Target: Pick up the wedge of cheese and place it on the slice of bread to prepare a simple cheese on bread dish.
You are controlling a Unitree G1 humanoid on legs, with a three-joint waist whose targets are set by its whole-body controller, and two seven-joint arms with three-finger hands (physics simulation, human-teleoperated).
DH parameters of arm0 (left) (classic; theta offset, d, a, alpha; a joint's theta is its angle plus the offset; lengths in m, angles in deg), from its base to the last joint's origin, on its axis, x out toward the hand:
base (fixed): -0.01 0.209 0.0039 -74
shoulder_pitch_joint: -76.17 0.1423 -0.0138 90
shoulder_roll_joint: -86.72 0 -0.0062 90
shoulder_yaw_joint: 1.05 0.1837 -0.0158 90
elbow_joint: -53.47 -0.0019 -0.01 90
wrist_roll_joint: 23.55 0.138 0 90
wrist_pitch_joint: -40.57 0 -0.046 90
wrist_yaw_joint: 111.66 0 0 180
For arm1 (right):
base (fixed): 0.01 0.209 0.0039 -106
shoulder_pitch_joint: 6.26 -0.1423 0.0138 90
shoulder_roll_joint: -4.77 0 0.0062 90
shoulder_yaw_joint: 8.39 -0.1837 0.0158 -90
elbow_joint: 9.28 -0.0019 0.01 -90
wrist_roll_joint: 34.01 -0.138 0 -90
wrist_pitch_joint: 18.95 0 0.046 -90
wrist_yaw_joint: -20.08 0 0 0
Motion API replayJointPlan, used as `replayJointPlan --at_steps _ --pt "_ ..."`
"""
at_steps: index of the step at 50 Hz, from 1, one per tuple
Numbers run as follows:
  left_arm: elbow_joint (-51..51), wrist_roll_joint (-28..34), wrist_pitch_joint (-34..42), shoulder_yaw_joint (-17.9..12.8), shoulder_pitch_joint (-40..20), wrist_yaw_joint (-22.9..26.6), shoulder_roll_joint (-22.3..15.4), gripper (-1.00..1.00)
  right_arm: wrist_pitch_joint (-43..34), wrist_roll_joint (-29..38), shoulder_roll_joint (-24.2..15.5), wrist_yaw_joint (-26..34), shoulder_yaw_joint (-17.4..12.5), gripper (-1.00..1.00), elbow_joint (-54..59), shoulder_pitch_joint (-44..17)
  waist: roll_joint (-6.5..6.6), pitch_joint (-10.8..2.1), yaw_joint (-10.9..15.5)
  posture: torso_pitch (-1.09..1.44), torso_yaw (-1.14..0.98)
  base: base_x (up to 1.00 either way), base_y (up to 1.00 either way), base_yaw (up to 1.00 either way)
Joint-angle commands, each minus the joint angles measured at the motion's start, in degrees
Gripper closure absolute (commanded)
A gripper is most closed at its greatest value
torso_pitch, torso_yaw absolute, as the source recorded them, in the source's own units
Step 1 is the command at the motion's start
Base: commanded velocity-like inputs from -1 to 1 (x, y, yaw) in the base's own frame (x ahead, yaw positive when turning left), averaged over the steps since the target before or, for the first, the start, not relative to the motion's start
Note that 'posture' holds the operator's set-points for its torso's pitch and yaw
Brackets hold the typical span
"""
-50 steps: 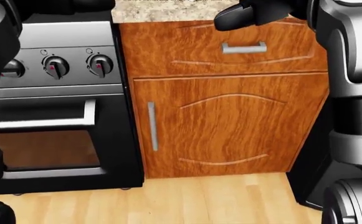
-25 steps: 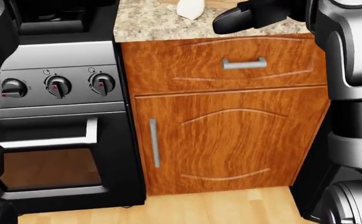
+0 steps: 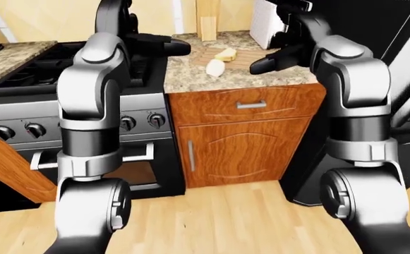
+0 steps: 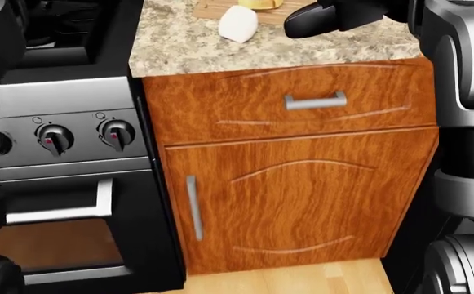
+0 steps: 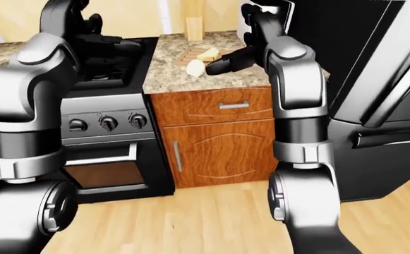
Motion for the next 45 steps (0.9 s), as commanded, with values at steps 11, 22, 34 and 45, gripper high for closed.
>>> replayJointPlan --at_steps 11,22,34,45 --pt "1.5 0.1 -1.4 -0.8 -1.9 -0.4 -1.0 -1.00 1.2 -0.1 -0.4 0.2 0.0 -1.00 -1.1 -3.2 -3.38 -1.35 1.2 0.00 0.00 0.24 0.00 0.00" --pt "1.2 0.2 -1.1 -0.7 -2.8 -0.5 -1.0 -1.00 0.5 0.1 -0.6 0.6 0.1 -1.00 -1.1 -4.0 -5.59 -1.52 1.1 0.00 0.00 0.24 0.00 0.00" --pt "1.0 0.2 -1.0 -0.8 -3.3 -0.5 -1.1 -1.00 0.7 0.3 -0.4 0.6 0.1 -1.00 -1.0 -3.7 -0.52 -2.14 0.4 0.00 0.00 0.24 0.00 0.00" --pt "1.4 -0.1 -0.7 -1.1 -3.1 -0.6 -1.7 -1.00 1.2 0.4 0.2 0.5 0.2 -1.00 -1.3 -2.7 -7.81 -1.74 1.7 0.00 0.00 0.24 0.00 0.00"
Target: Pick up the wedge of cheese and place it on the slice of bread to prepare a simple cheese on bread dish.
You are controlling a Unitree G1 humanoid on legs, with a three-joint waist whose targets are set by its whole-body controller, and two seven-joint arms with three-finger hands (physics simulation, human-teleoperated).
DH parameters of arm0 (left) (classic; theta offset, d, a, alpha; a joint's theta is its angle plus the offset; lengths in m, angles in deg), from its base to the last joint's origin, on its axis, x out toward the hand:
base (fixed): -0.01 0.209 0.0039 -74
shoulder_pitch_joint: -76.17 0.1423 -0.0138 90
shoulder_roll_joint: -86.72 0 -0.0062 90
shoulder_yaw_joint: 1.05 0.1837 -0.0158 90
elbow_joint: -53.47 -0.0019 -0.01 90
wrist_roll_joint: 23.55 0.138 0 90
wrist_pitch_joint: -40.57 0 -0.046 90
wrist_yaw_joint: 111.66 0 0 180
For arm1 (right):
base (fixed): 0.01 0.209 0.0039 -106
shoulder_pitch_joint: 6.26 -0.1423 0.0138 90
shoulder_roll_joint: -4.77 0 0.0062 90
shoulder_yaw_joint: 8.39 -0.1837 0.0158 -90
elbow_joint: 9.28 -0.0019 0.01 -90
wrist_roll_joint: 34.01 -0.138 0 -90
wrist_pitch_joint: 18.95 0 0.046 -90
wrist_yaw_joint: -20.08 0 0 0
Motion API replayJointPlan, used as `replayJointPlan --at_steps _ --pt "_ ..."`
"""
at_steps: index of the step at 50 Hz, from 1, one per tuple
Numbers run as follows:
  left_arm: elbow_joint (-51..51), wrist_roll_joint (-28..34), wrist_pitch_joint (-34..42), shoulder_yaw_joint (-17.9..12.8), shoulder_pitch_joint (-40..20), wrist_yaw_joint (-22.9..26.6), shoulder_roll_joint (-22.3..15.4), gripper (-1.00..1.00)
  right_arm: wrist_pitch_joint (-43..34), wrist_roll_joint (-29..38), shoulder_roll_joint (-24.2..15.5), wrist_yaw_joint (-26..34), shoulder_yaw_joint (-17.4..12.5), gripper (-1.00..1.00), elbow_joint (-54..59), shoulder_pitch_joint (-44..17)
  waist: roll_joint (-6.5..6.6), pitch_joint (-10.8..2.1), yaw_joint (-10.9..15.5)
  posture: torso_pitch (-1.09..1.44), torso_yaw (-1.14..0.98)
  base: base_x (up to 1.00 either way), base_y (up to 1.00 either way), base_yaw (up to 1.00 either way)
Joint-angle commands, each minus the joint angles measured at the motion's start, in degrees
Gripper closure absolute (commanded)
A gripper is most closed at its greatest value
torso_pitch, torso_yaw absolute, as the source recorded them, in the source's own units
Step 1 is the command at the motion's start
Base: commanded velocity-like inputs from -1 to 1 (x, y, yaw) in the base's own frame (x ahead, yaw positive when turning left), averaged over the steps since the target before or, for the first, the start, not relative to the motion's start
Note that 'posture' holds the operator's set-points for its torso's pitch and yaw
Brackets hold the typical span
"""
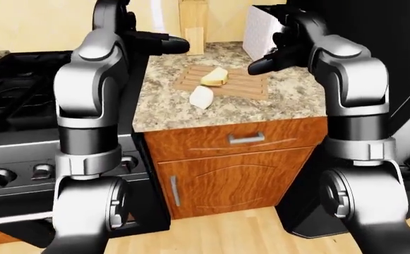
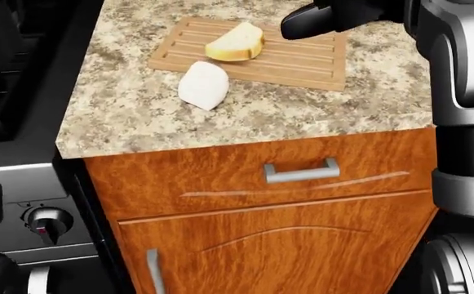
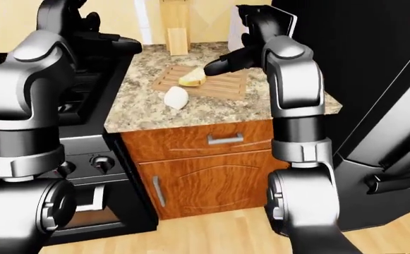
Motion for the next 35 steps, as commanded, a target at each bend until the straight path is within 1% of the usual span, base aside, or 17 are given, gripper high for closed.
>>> replayJointPlan --at_steps 1,3,8,10,12,13,14,15,18,22,24,26,27,28,29,32,35 --pt "2.0 0.1 -1.0 -1.0 -2.4 -0.2 -1.3 -1.00 1.0 0.1 -0.4 -0.1 0.0 -1.00 -1.5 -3.2 -0.77 -1.88 0.5 0.00 0.00 0.24 0.00 0.00" --pt "2.0 0.0 -0.9 -1.1 -2.4 -0.2 -1.5 -1.00 0.9 0.1 -0.3 -0.1 0.0 -1.00 -1.5 -3.2 0.07 -2.33 0.4 0.00 0.00 0.24 0.00 0.00" --pt "1.9 0.0 -1.0 -1.0 -2.3 -0.2 -1.5 -1.00 1.5 0.1 -0.1 -0.2 0.0 -1.00 -1.6 -2.5 2.93 -1.44 -0.1 0.00 0.00 0.24 0.00 0.00" --pt "1.7 0.0 -1.2 -1.0 -2.2 -0.2 -1.5 -1.00 1.5 0.1 -0.1 -0.2 0.0 -1.00 -1.7 -2.3 4.93 -1.66 -0.5 0.00 0.00 0.25 0.00 0.00" --pt "1.5 0.0 -1.5 -1.0 -2.1 -0.2 -1.5 -1.00 1.1 0.2 -0.3 0.0 0.1 -1.00 -1.2 -3.1 8.33 -2.77 -1.0 0.00 0.00 0.25 0.00 0.00" --pt "1.4 0.1 -1.5 -1.0 -2.1 -0.2 -1.5 -1.00 1.2 0.2 -0.2 0.0 0.1 -1.00 -1.2 -3.0 6.28 -2.32 -0.7 0.00 0.00 0.24 0.00 0.00" --pt "1.4 0.0 -1.5 -1.0 -2.1 -0.2 -1.5 -1.00 1.6 0.2 0.0 -0.2 0.1 -1.00 -1.5 -2.3 7.48 -2.19 -0.8 0.00 0.00 0.24 0.00 0.00" --pt "1.5 0.0 -1.4 -1.0 -2.2 -0.2 -1.5 -1.00 1.6 0.2 0.0 -0.2 0.1 -1.00 -1.6 -2.3 7.54 -2.03 -0.8 0.00 0.00 0.25 0.00 0.00" --pt "1.5 0.0 -1.4 -1.0 -2.4 -0.3 -1.5 -1.00 1.4 0.3 -0.1 -0.1 0.1 -1.00 -1.5 -2.5 6.18 -2.47 -0.3 0.00 0.00 0.25 0.00 0.00" --pt "1.5 0.0 -1.5 -1.0 -2.3 -0.3 -1.5 -1.00 1.0 0.4 -0.3 0.1 0.1 -1.00 -0.8 -3.7 4.01 -1.90 0.2 0.00 0.00 0.24 0.00 0.00" --pt "1.7 0.0 -1.3 -1.0 -2.3 -0.3 -1.5 -1.00 1.1 0.4 -0.2 0.1 0.1 -1.00 -1.0 -3.3 2.35 -1.97 0.5 0.00 0.00 0.25 0.00 0.00" --pt "2.0 0.0 -1.1 -1.0 -2.3 -0.3 -1.4 -1.00 1.0 0.4 -0.2 0.2 0.1 -1.00 -1.1 -3.4 -0.79 -2.63 0.9 0.00 0.00 0.24 0.00 0.00" --pt "2.1 0.0 -1.1 -1.0 -2.3 -0.4 -1.4 -1.00 0.9 0.4 -0.2 0.2 0.1 -1.00 -1.0 -3.6 0.13 -2.75 0.8 0.00 0.00 0.24 0.00 0.00" --pt "2.0 0.0 -1.1 -0.9 -2.2 -0.4 -1.4 -1.00 1.1 0.4 -0.2 0.2 0.1 -1.00 -0.9 -3.5 0.08 -2.24 0.5 0.00 0.00 0.24 0.00 0.00" --pt "2.0 0.0 -1.1 -0.9 -2.2 -0.4 -1.4 -1.00 1.4 0.5 -0.1 0.1 0.1 -1.00 -1.1 -2.9 -0.71 -1.75 0.8 0.00 0.00 0.24 0.00 0.00" --pt "2.0 0.1 -1.2 -0.9 -2.1 -0.4 -1.3 -1.00 1.5 0.5 -0.1 0.2 0.1 -1.00 -0.9 -3.0 0.50 -2.24 0.3 0.00 0.00 0.25 0.00 0.00" --pt "1.8 0.1 -1.2 -0.9 -2.3 -0.3 -1.3 -1.00 1.3 0.6 -0.2 0.3 0.2 -1.00 -0.3 -3.8 1.99 -1.52 0.1 0.00 0.00 0.24 0.00 0.00"
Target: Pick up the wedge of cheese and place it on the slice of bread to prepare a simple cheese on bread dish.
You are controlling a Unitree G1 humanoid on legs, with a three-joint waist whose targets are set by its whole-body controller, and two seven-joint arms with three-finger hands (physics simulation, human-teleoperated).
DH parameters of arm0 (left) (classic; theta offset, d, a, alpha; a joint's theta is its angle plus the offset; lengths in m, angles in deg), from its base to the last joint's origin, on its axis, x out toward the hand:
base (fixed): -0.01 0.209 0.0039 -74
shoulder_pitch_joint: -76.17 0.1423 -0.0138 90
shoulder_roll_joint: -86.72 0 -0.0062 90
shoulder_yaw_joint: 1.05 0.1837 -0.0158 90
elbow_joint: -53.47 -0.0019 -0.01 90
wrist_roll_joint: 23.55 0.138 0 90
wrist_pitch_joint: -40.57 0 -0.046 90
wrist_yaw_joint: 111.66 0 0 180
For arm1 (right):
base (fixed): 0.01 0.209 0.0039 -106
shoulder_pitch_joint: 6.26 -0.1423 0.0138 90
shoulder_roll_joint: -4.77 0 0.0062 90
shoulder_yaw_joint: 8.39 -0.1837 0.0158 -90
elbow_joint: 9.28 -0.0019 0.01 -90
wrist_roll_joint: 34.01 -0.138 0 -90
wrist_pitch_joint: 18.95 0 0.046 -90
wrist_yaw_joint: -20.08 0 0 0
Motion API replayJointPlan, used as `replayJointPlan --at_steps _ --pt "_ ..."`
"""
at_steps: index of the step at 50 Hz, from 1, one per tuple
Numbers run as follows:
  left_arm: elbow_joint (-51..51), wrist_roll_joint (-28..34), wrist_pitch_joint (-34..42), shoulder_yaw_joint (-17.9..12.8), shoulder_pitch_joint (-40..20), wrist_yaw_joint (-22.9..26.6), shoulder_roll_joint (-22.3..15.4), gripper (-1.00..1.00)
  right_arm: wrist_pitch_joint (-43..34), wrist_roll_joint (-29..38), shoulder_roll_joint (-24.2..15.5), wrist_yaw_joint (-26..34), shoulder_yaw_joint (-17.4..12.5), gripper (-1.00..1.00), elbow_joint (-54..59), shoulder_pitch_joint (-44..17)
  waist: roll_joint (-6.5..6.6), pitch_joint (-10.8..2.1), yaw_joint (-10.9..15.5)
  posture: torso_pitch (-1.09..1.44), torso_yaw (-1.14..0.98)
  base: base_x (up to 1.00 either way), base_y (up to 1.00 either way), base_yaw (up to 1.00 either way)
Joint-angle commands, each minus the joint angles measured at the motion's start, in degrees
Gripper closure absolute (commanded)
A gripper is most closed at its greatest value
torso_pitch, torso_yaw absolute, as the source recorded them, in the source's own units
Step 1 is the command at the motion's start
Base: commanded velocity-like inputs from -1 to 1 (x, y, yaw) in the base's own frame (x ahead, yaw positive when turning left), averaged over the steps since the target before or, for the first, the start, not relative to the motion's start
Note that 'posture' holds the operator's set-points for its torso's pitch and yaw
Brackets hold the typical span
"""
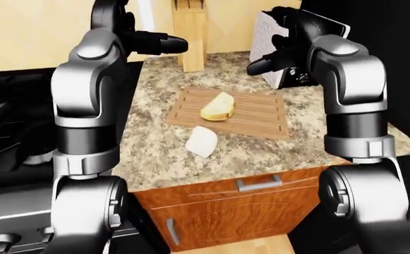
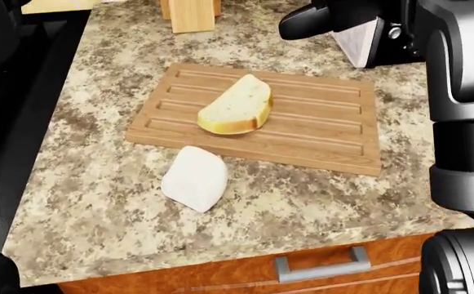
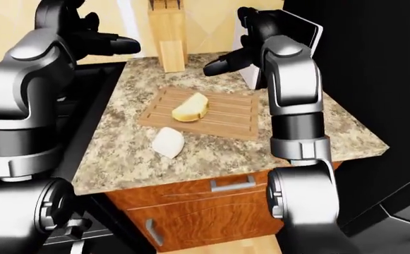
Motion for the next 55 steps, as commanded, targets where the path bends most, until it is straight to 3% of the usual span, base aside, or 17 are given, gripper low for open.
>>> replayJointPlan --at_steps 1,4,6,7,8,16,18,20,22,25,26,29,33,37,41,45,55 --pt "1.8 0.5 -2.0 -0.7 -2.2 -0.4 -0.9 -1.00 2.4 -0.2 -0.1 -0.1 -0.2 -1.00 -2.5 -2.0 -0.26 -1.56 0.2 0.00 0.00 0.24 0.00 0.00" --pt "1.6 0.5 -2.0 -0.8 -2.2 -0.3 -0.9 -1.00 1.8 -0.1 -0.3 0.1 -0.1 -1.00 -2.1 -3.0 2.62 -1.75 -0.4 0.00 0.00 0.24 0.00 0.00" --pt "1.6 0.5 -2.1 -0.8 -2.2 -0.3 -1.0 -1.00 2.1 -0.1 -0.2 0.1 -0.1 -1.00 -2.0 -2.7 4.91 -3.36 -1.1 0.00 0.00 0.25 0.00 0.00" --pt "1.5 0.5 -2.0 -0.9 -2.3 -0.3 -1.0 -1.00 2.4 0.0 0.0 0.0 -0.1 -1.00 -2.3 -2.2 4.13 -2.41 -0.5 0.00 0.00 0.24 0.00 0.00" --pt "1.4 0.5 -2.0 -0.9 -2.4 -0.3 -1.1 -1.00 2.4 0.0 0.0 0.0 -0.1 -1.00 -2.4 -2.1 5.17 -2.01 -0.8 0.00 0.00 0.24 0.00 0.00" --pt "1.3 0.3 -2.2 -1.0 -2.4 -0.4 -1.2 -1.00 2.6 0.2 0.2 0.0 -0.1 -1.00 -2.2 -2.0 1.30 -1.88 0.3 0.00 0.00 0.24 0.00 0.00" --pt "1.2 0.3 -2.1 -1.0 -2.6 -0.4 -1.3 -1.00 2.6 0.3 0.1 0.0 -0.1 -1.00 -2.4 -1.9 -0.34 -1.97 0.7 0.00 0.00 0.23 0.00 0.00" --pt "1.2 0.3 -2.1 -1.0 -2.6 -0.4 -1.4 -1.00 2.3 0.2 -0.1 0.5 0.0 -1.00 -2.5 -2.5 -3.34 -1.92 1.2 0.00 0.00 0.08 0.00 0.00" --pt "1.2 0.2 -2.0 -1.0 -2.6 -0.3 -1.5 -1.00 2.2 0.3 -0.1 0.6 0.0 -1.00 -2.9 -2.4 -2.57 -1.58 1.7 0.00 0.00 0.00 0.00 0.00" --pt "1.1 0.2 -2.2 -1.1 -2.4 -0.3 -1.7 -1.00 2.5 0.6 -0.1 0.6 0.1 -1.00 -3.0 -2.6 -3.42 -0.78 1.5 0.00 0.00 0.00 0.00 0.00" --pt "1.1 0.2 -2.3 -1.2 -2.3 -0.3 -1.7 -1.00 3.0 0.7 0.0 1.0 0.4 -1.00 -3.7 -2.0 -2.30 -1.64 0.3 0.00 0.00 0.00 0.00 0.00" --pt "0.8 0.2 -2.6 -1.3 -2.1 -0.1 -2.0 -1.00 5.4 0.2 0.0 2.7 0.6 -1.00 -4.9 -1.6 -1.73 -1.95 -0.2 0.00 0.00 0.00 0.00 0.00" --pt "0.9 0.2 -2.7 -1.5 -1.9 0.1 -2.6 -1.00 6.4 2.6 -1.0 5.0 1.9 -1.00 -4.2 -3.4 0.79 -1.48 -0.7 0.00 0.00 0.00 0.00 0.00" --pt "0.7 0.4 -2.9 -1.5 -1.6 0.3 -2.9 -1.00 10.0 2.9 0.0 4.6 0.2 -1.00 -3.8 -3.5 0.22 -1.24 -0.6 0.00 0.00 0.00 0.00 0.00" --pt "0.6 0.6 -3.1 -1.5 -1.5 0.5 -3.2 -1.00 7.0 5.8 -1.6 7.1 1.6 -1.00 -3.1 -5.2 -0.01 -1.07 -0.3 0.00 0.00 0.00 0.00 0.00" --pt "0.5 0.9 -3.4 -1.6 -1.1 0.8 -3.3 -1.00 2.8 8.0 -2.6 12.3 2.7 -1.00 -4.7 -6.3 0.11 -0.99 -0.1 0.00 0.00 0.00 0.00 0.00" --pt "-0.7 1.6 -4.2 -1.7 -1.1 1.5 -3.9 -1.00 5.2 18.4 -3.2 24.2 4.7 -1.00 -5.9 -5.2 0.83 -0.75 -0.3 0.00 0.00 0.00 0.00 0.00"
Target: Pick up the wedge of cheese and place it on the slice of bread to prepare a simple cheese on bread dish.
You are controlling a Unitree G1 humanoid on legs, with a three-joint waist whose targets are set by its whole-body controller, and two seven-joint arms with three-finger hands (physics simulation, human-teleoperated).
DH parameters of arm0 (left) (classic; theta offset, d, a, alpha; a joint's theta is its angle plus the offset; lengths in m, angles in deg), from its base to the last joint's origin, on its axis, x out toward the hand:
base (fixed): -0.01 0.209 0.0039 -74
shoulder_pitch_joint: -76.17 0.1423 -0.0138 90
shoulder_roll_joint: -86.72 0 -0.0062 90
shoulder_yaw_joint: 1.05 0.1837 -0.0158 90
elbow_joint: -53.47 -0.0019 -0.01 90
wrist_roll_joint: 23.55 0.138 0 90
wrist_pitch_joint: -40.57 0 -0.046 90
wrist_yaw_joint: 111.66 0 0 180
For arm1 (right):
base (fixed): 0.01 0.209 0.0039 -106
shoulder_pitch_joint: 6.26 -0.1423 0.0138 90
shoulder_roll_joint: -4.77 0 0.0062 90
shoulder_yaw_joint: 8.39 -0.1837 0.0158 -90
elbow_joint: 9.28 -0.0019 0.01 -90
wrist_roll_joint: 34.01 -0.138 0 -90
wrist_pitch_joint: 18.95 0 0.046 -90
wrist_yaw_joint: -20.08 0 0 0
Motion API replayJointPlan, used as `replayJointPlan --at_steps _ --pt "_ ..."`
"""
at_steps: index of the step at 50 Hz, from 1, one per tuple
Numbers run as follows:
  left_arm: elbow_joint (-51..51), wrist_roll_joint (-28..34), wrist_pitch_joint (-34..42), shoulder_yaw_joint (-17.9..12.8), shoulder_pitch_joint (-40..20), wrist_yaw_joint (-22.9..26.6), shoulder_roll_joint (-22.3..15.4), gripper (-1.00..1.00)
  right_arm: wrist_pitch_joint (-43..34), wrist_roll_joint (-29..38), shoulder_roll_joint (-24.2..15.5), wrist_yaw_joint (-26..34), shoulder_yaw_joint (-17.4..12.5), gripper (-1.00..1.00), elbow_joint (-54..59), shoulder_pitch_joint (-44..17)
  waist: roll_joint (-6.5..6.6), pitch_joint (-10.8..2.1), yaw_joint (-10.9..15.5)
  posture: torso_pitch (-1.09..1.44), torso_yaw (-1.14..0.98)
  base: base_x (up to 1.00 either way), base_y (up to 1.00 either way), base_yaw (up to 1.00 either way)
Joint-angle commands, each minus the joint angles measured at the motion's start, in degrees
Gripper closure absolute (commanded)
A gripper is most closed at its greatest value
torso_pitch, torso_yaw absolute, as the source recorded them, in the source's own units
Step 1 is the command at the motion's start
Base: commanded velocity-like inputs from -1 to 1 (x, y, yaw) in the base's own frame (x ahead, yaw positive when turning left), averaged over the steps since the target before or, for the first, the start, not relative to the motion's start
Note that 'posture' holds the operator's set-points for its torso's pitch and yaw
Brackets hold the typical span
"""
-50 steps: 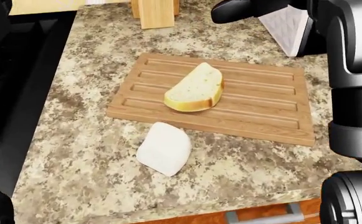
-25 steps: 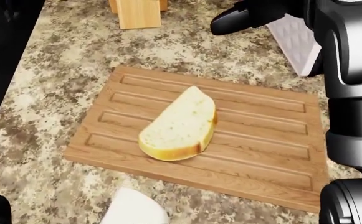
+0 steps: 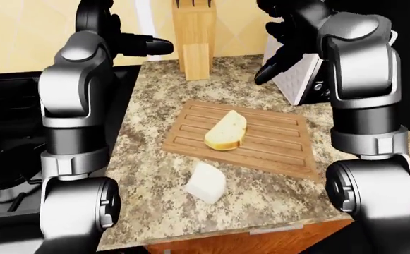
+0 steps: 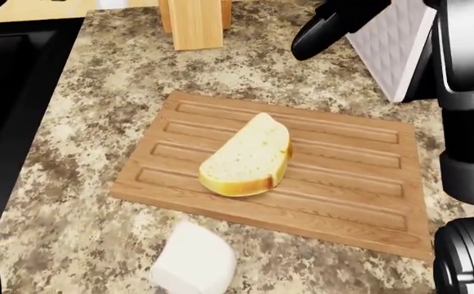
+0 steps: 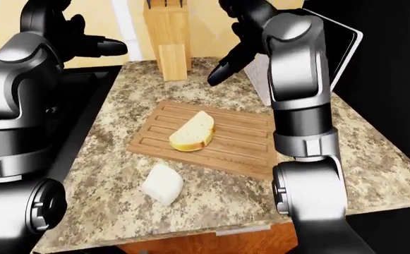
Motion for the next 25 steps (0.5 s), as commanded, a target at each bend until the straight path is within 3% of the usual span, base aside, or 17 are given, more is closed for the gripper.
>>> replayJointPlan --at_steps 1,10,17,25 --pt "1.6 0.5 -1.9 -0.5 -2.3 0.0 -0.8 -1.00 3.0 2.8 -0.4 3.1 -0.5 -1.00 -1.6 -2.2 -0.05 -1.80 0.1 0.00 0.00 0.00 0.00 0.00" --pt "-3.0 1.9 -4.6 -0.5 -3.4 1.0 -1.9 -1.00 9.4 11.4 0.9 14.1 0.3 -1.00 0.0 -4.7 0.18 -1.91 0.0 0.00 0.00 0.00 0.00 0.00" --pt "-7.5 2.8 -7.4 -0.7 -4.7 1.6 -2.7 -1.00 18.6 16.9 2.8 21.3 1.8 -1.00 3.3 -8.6 0.42 -1.94 -0.2 0.00 0.00 0.00 0.00 0.00" --pt "-10.2 3.4 -9.3 -1.0 -5.1 2.0 -3.5 -1.00 22.1 24.5 6.4 30.8 2.5 -1.00 -5.8 -6.3 0.60 -1.99 -0.3 0.00 0.00 0.00 0.00 0.00"
